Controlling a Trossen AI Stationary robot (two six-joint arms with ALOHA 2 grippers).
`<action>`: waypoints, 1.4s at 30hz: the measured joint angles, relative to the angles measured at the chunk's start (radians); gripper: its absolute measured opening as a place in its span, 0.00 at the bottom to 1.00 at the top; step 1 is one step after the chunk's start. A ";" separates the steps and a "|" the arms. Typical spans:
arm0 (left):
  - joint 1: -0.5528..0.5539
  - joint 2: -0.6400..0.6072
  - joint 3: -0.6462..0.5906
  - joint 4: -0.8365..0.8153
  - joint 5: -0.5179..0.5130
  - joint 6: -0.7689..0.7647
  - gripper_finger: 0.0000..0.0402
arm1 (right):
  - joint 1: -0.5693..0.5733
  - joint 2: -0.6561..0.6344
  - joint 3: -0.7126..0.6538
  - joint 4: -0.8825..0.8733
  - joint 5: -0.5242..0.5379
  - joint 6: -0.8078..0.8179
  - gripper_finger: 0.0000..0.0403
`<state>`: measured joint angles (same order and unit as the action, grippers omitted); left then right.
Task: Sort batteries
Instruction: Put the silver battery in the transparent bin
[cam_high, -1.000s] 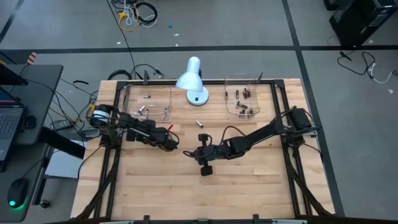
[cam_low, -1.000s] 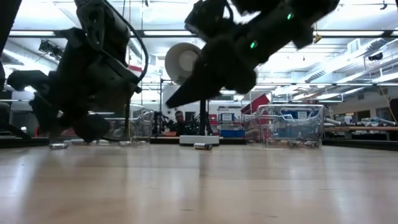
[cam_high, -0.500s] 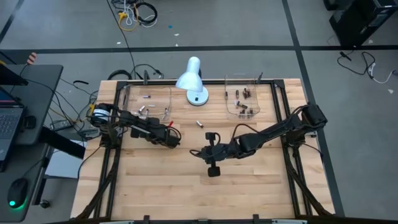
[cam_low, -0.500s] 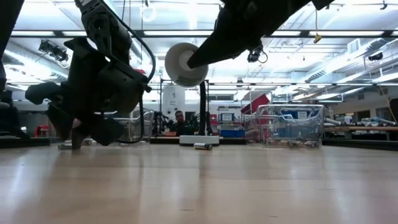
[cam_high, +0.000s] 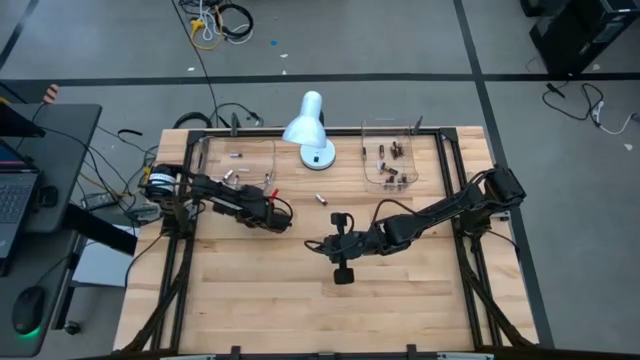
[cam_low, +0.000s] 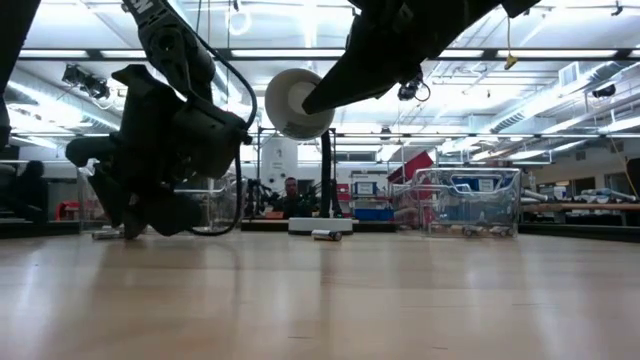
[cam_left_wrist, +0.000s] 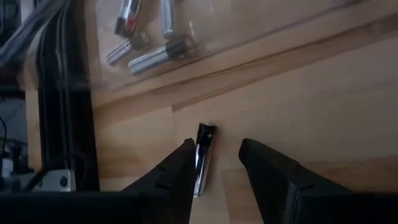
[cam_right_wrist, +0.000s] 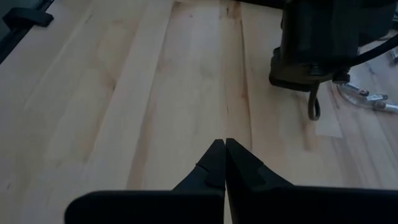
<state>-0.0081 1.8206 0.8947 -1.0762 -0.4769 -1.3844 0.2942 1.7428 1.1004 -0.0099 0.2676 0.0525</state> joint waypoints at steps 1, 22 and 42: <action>0.001 0.000 0.002 -0.012 0.006 -0.020 0.37 | 0.001 0.000 0.000 -0.003 0.000 0.001 0.00; 0.056 0.000 -0.018 -0.046 0.082 0.262 0.37 | -0.003 0.001 0.000 -0.003 -0.031 0.090 0.00; 0.078 -0.079 -0.064 -0.024 0.122 0.309 0.37 | -0.048 0.001 0.001 -0.009 -0.108 0.140 0.00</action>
<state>0.0703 1.7417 0.8310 -1.0998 -0.3549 -1.0751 0.2462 1.7435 1.1011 -0.0190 0.1596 0.1924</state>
